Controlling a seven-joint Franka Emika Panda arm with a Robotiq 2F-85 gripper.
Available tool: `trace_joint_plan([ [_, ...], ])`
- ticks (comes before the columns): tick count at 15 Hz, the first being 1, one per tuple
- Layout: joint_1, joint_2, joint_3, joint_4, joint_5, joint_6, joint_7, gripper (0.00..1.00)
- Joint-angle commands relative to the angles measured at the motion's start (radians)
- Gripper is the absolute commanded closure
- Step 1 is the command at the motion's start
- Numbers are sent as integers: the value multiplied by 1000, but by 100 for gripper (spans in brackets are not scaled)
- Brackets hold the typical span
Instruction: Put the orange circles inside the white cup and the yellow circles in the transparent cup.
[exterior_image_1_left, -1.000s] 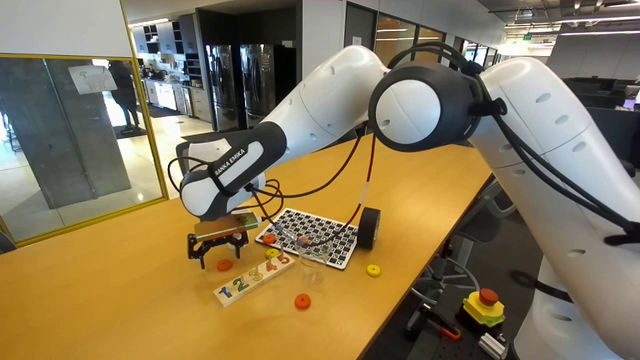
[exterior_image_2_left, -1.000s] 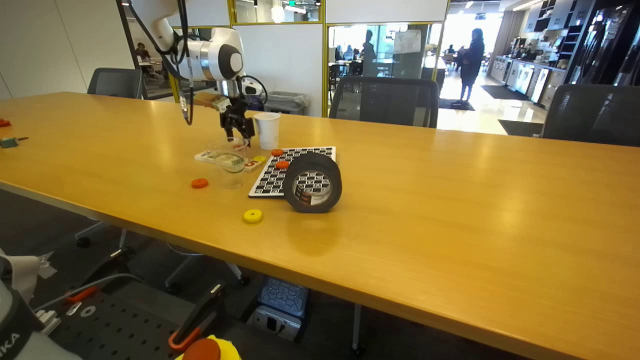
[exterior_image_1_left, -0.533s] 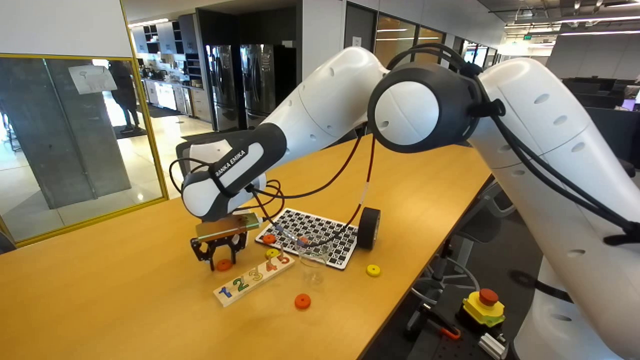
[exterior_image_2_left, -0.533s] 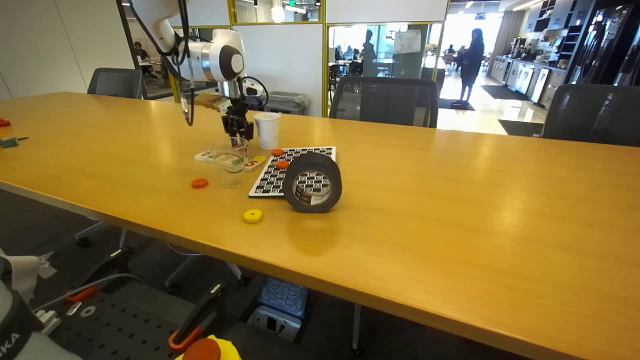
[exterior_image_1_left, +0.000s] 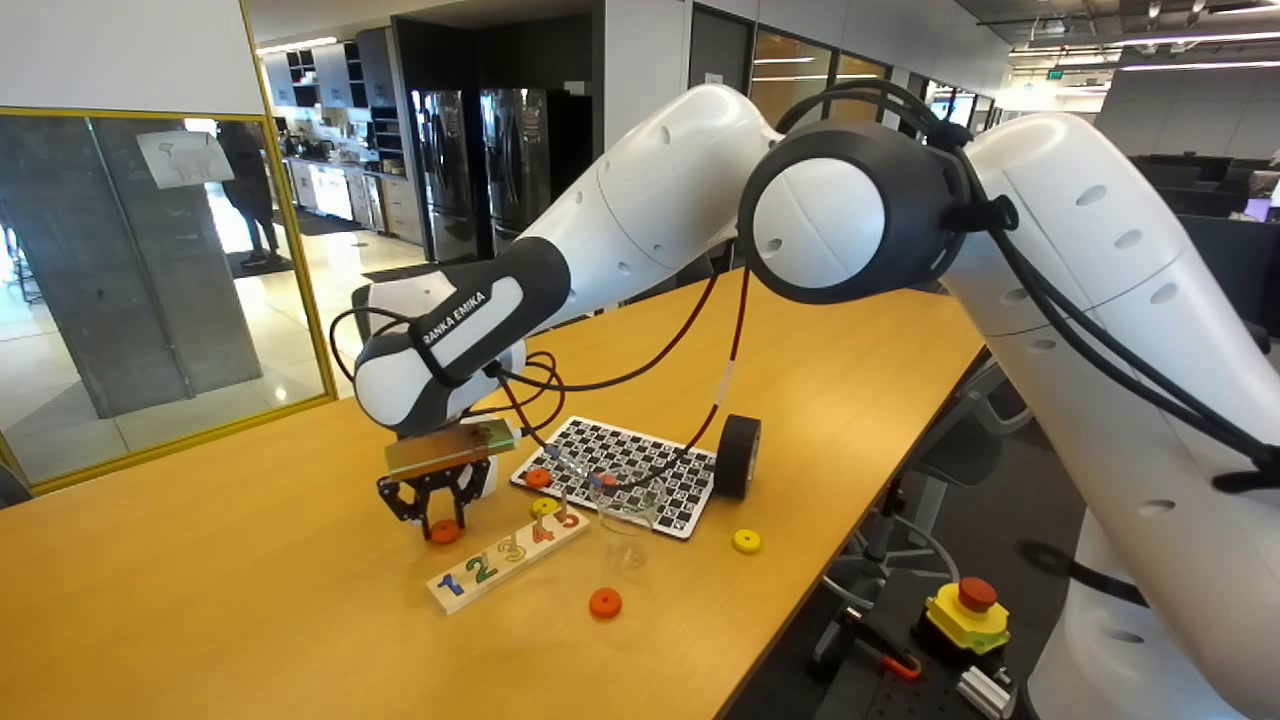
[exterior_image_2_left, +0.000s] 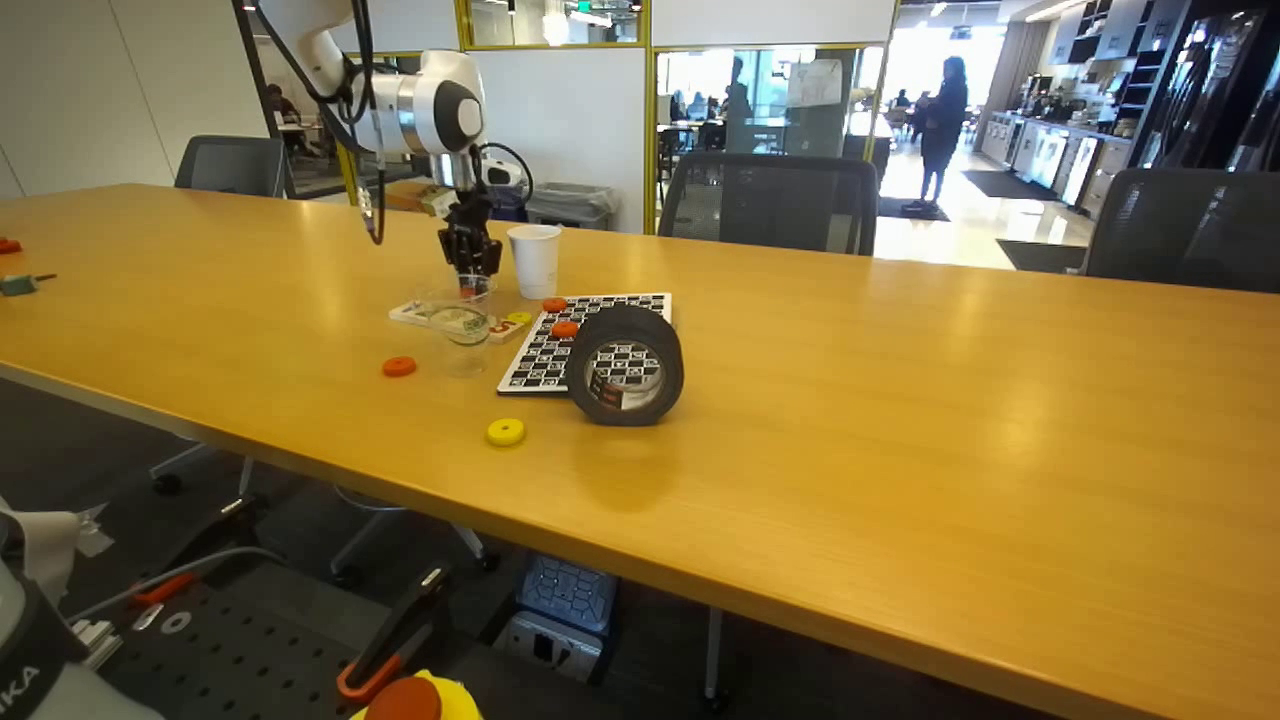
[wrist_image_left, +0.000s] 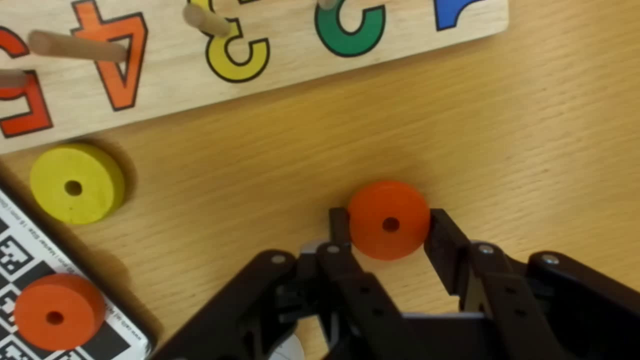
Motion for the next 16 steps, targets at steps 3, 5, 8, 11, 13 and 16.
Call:
trace_joint_plan([
  [3, 44, -102, 2, 44, -29, -93, -46, 76],
  [5, 53, -148, -7, 52, -47, -114, -48, 76],
  [8, 46, -191, -16, 72, -77, -141, -45, 76],
  [11, 26, -192, -30, 103, -100, -159, -43, 76],
  [13, 3, -163, -36, 140, -96, -177, -61, 76],
  [16, -34, -111, -42, 192, -83, -208, -90, 76],
])
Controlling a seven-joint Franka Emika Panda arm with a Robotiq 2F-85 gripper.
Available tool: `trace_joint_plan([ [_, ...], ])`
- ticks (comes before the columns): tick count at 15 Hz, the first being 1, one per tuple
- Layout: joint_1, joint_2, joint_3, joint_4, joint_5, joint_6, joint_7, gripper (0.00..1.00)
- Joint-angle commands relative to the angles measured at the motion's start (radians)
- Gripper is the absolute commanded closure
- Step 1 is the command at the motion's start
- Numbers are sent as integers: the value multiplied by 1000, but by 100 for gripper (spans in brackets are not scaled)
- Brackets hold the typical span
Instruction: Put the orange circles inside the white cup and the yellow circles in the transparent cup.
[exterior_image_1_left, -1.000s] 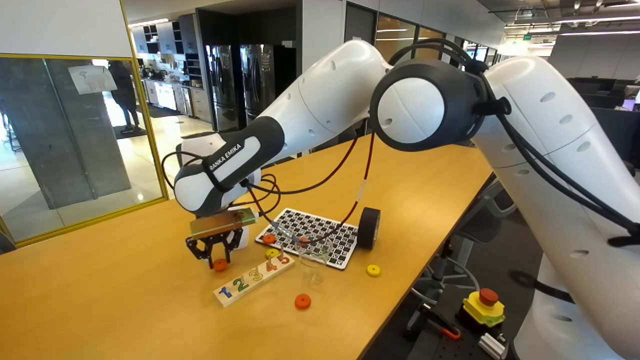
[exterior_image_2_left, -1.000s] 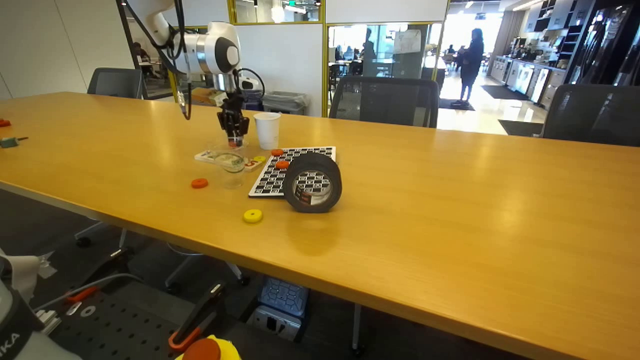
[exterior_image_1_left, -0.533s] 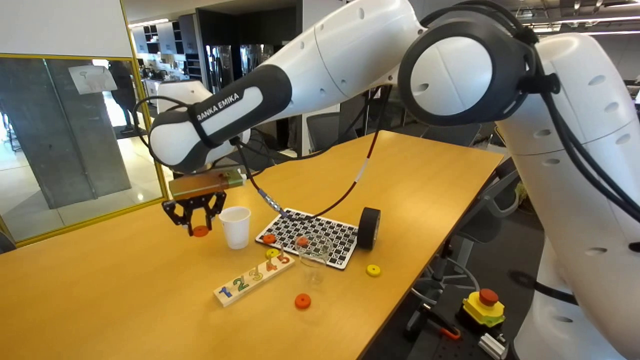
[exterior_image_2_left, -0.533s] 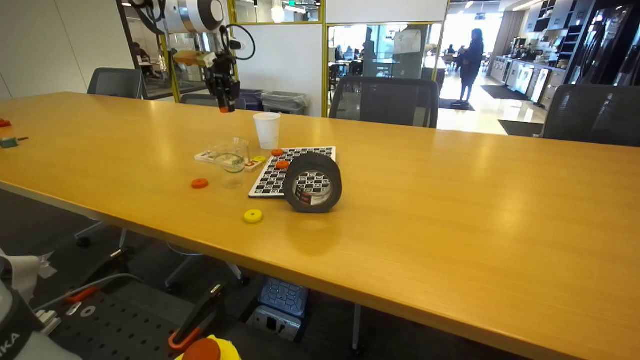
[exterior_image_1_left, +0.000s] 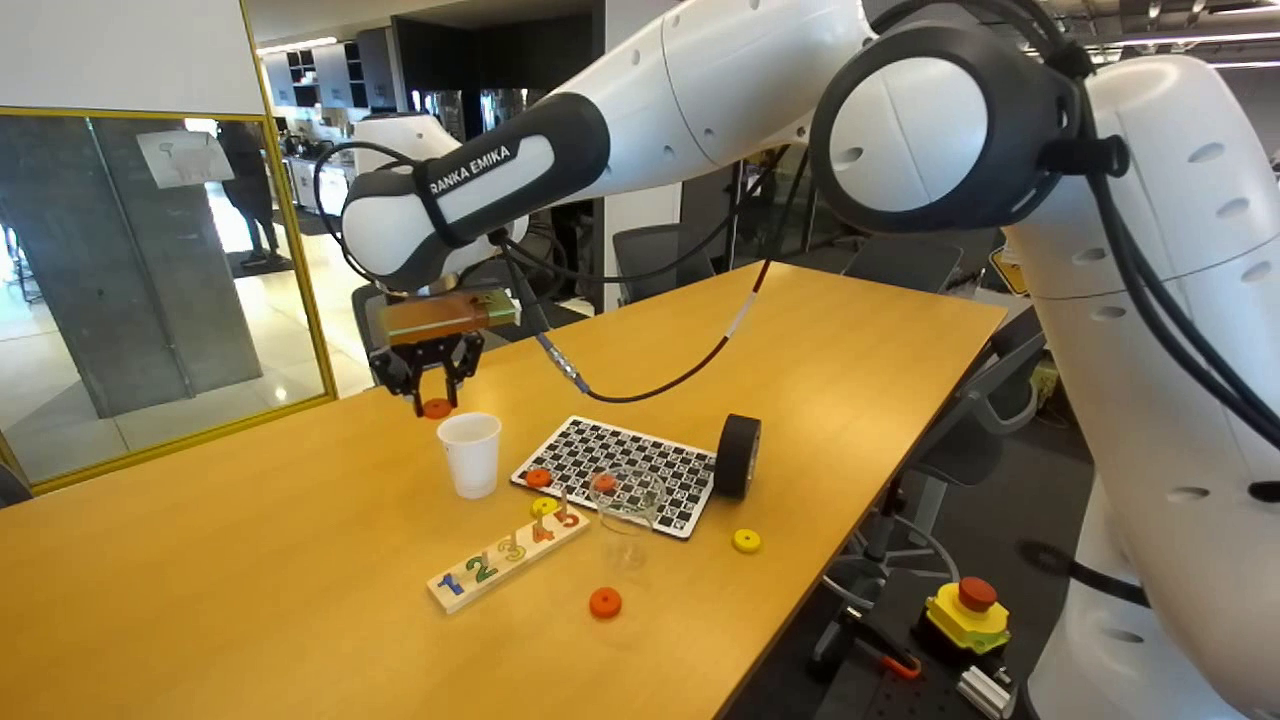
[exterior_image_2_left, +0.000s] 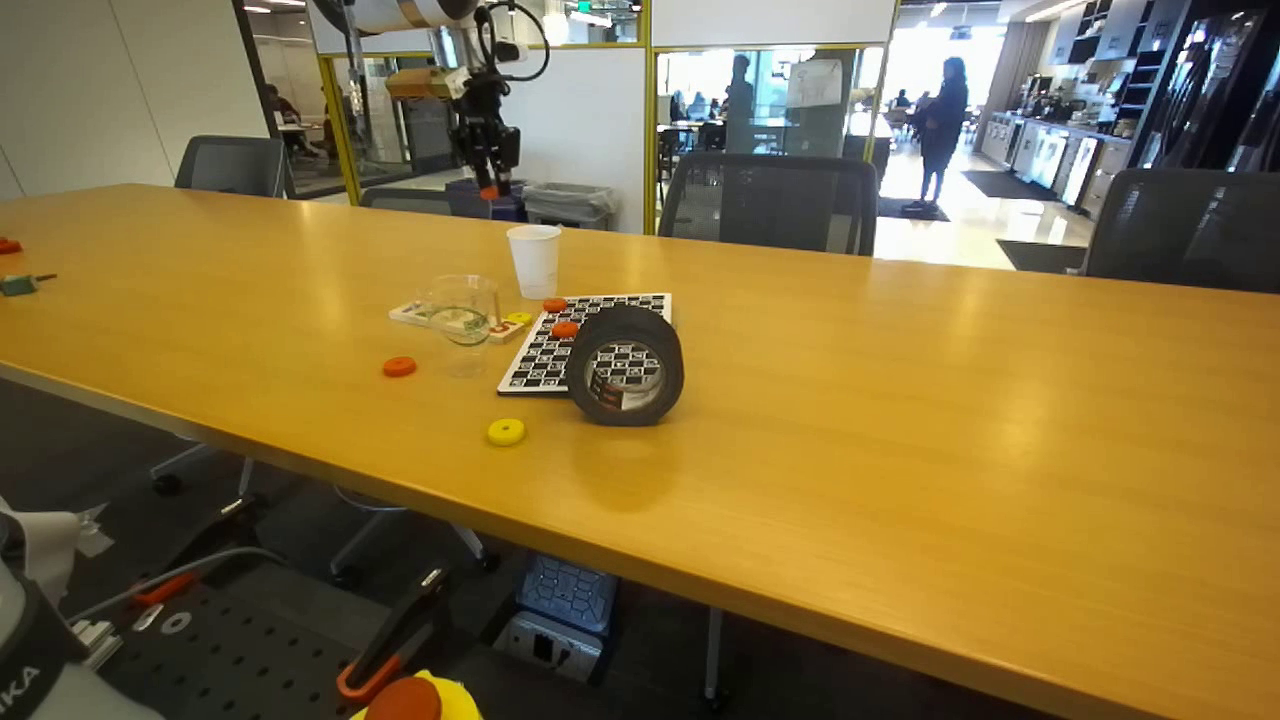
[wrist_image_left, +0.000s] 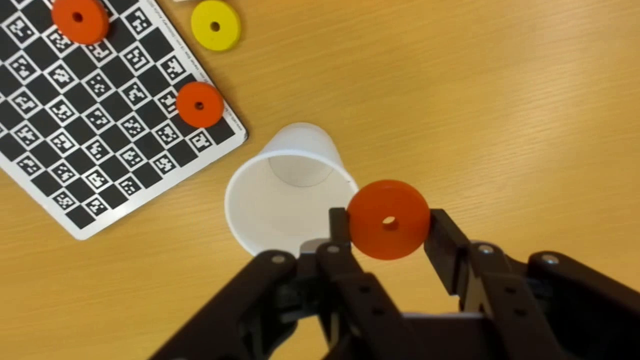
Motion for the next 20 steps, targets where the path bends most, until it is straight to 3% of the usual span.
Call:
trace_joint_plan([
  [1, -42, 88, -4, 118, 7, -63, -49, 76],
  [8, -93, 200, -3, 231, 26, -120, -94, 75],
  [9, -94, 208, -2, 241, 30, -123, -92, 36],
  [14, -94, 165, 4, 208, 33, -108, -111, 2],
  [18, -87, 68, -16, 98, 11, -83, -83, 0],
  [20, -108, -4, -10, -2, 7, -59, -148, 0],
])
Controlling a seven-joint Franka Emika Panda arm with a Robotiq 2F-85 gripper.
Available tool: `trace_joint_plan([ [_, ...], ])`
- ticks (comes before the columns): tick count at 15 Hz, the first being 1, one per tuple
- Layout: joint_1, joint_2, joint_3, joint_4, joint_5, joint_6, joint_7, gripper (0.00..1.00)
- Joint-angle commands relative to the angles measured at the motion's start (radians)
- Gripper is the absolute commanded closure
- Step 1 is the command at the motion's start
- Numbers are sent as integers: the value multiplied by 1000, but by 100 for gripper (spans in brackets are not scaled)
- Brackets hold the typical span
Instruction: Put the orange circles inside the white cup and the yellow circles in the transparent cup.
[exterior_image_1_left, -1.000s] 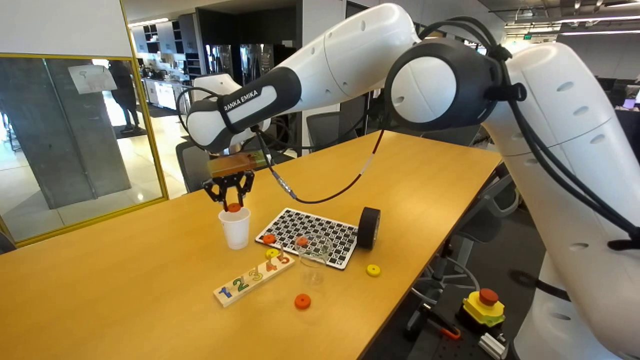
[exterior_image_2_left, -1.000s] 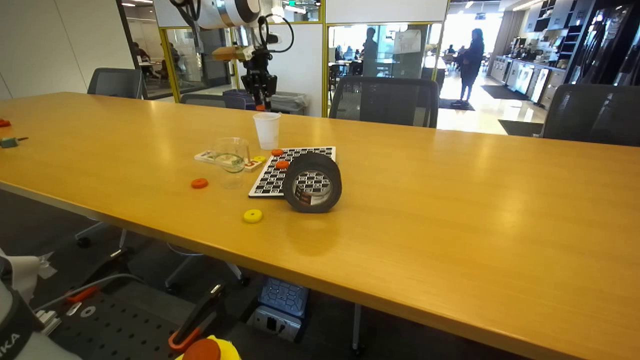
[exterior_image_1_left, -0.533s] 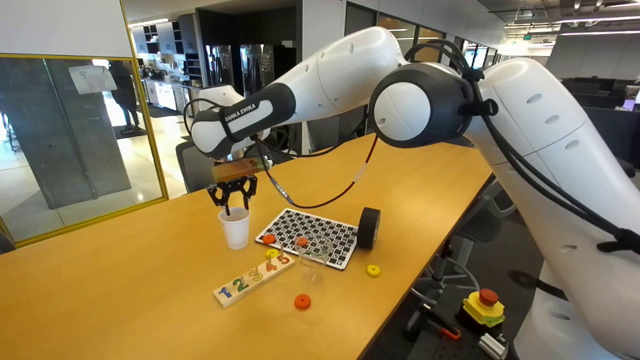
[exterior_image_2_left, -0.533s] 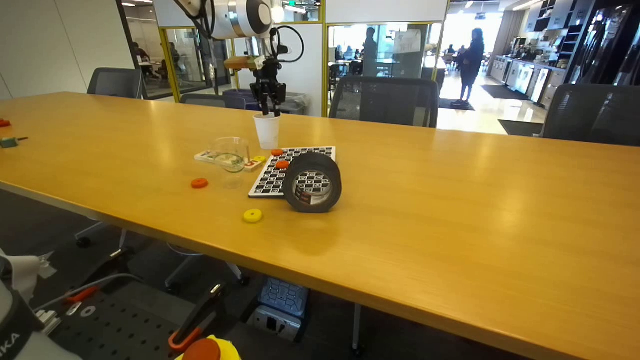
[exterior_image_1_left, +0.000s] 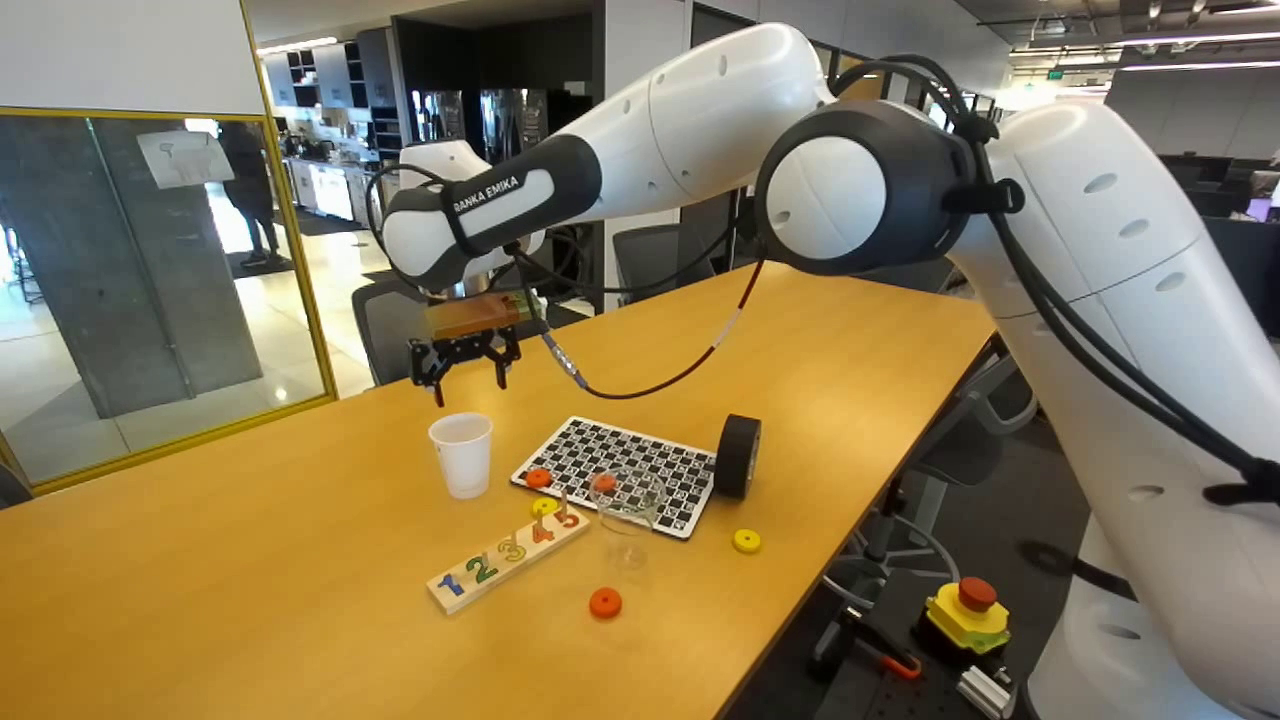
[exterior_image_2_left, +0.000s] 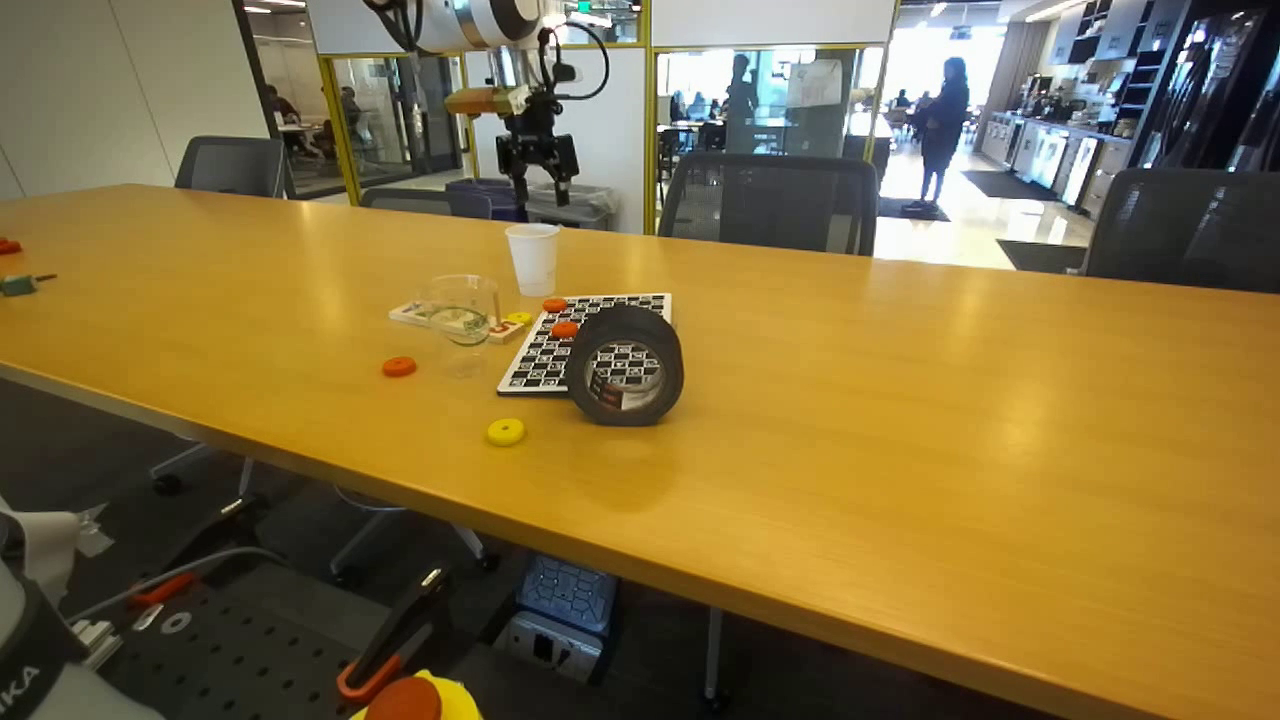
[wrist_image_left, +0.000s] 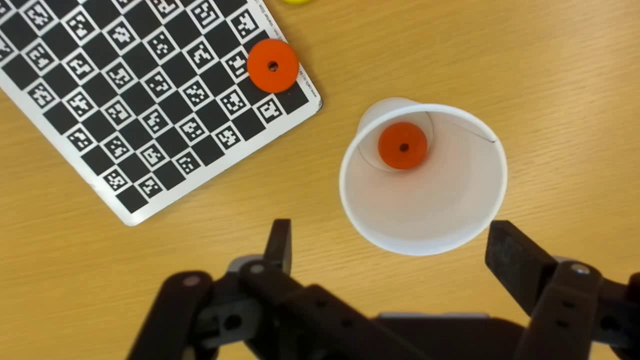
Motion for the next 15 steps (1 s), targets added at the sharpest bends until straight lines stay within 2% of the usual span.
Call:
trace_joint_plan([
  [1, -25, -163, 1, -210, -10, 35, -103, 0],
  [4, -55, -242, 10, -337, -40, 45, -269, 0],
  [8, -90, -264, 27, -429, -38, 77, -433, 0],
  [12, -99, -222, 41, -473, -34, 158, -504, 0],
  [15, -102, -187, 49, -499, -17, 229, -505, 0],
])
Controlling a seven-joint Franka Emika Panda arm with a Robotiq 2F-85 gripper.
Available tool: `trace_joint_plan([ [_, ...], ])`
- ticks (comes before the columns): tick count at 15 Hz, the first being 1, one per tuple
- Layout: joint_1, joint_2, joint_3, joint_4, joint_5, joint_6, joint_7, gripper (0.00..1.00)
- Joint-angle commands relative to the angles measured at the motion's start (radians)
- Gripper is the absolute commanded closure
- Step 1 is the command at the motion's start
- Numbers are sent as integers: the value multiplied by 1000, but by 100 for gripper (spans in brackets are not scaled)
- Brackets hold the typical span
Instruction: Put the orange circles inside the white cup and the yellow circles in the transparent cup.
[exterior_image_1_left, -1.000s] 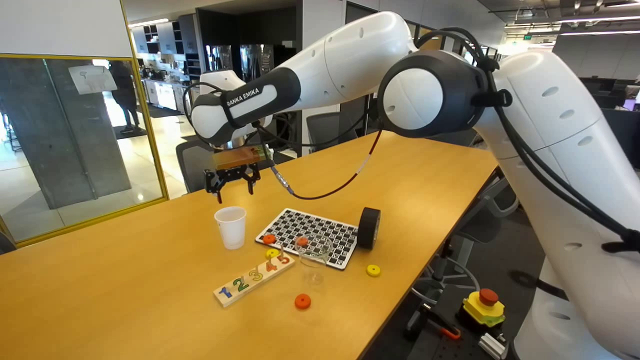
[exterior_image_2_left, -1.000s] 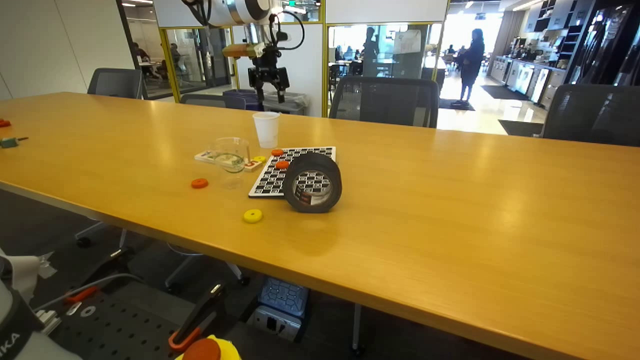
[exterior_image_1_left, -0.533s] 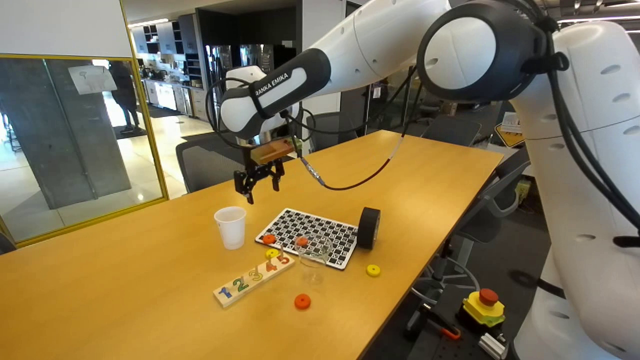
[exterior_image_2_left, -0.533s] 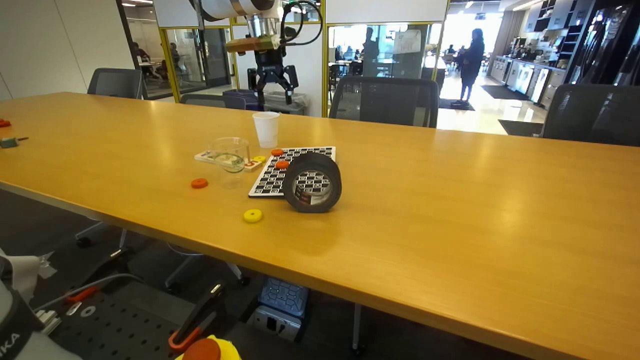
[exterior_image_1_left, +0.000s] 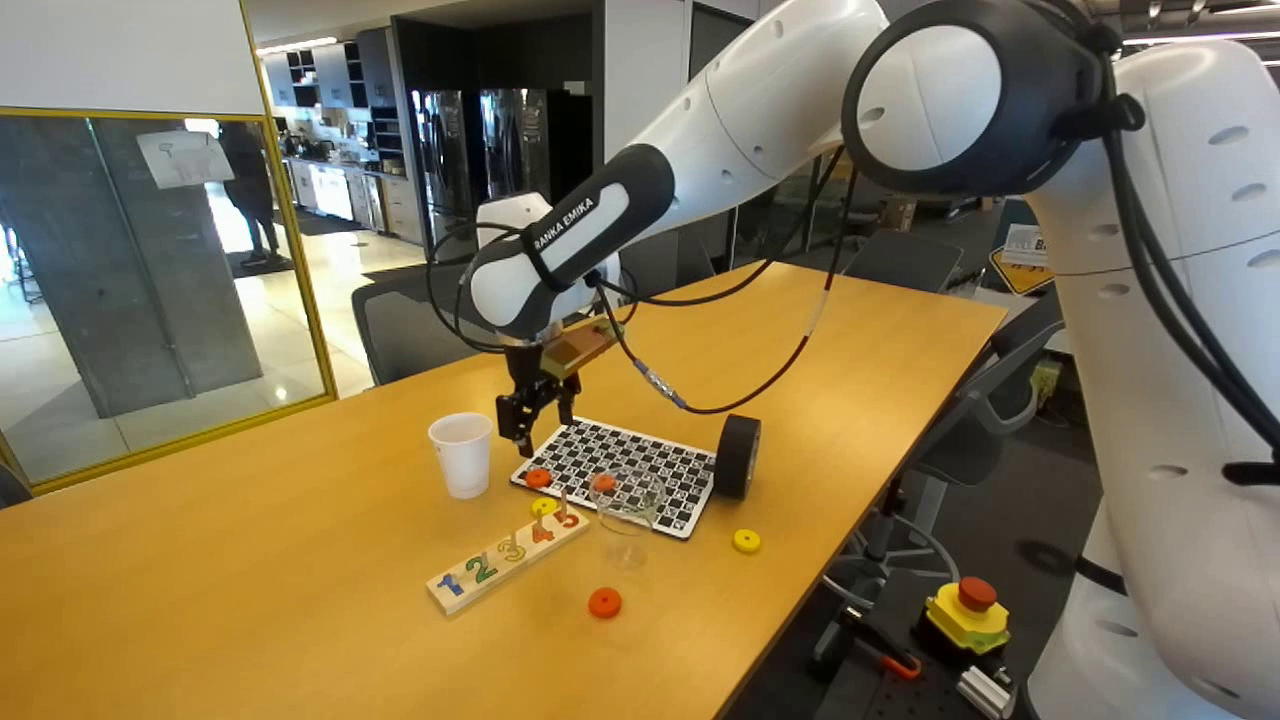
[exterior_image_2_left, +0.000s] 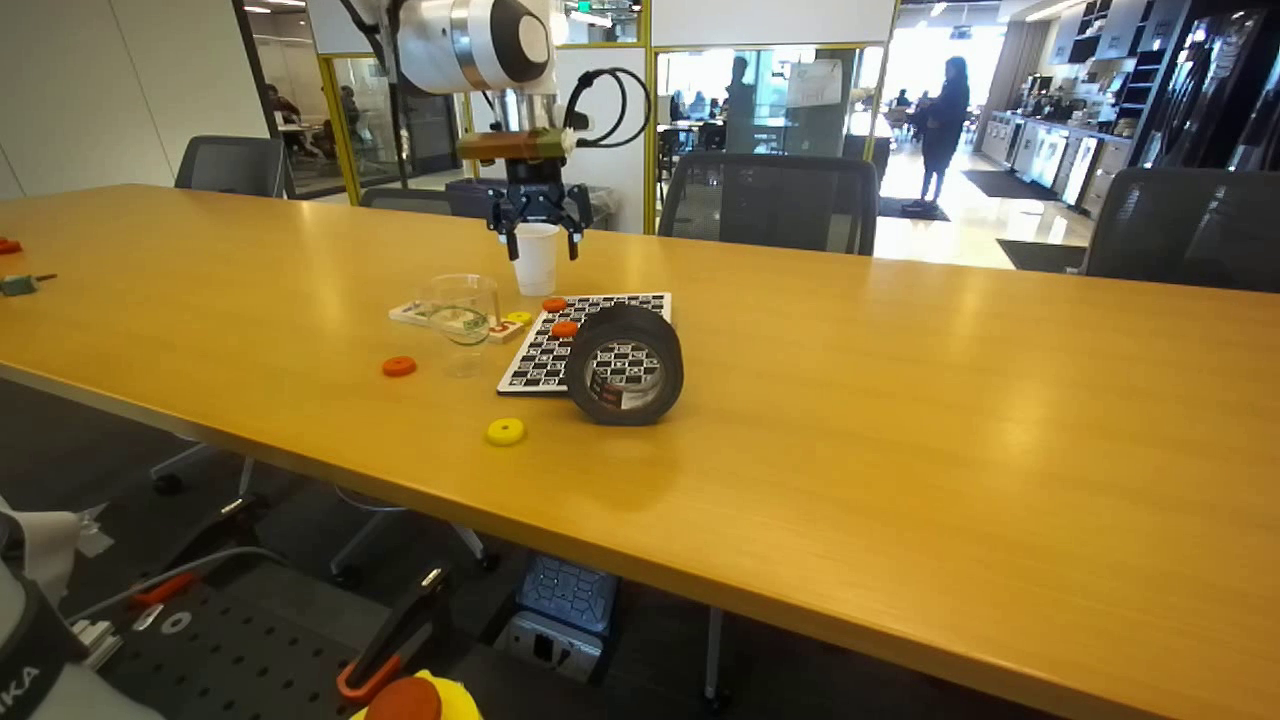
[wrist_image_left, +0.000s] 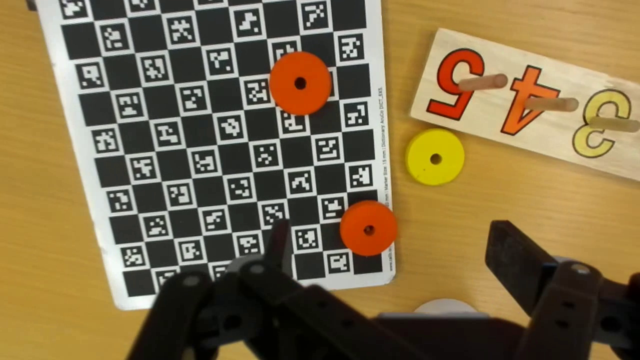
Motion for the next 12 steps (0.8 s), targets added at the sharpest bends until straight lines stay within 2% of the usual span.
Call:
trace_joint_plan([
  [1, -17, 21, 21, -40, 8, 90, -15, 0],
  [6, -12, 59, 9, -60, -5, 171, 8, 0],
  [12, -19, 89, 11, -46, 5, 213, 8, 0],
])
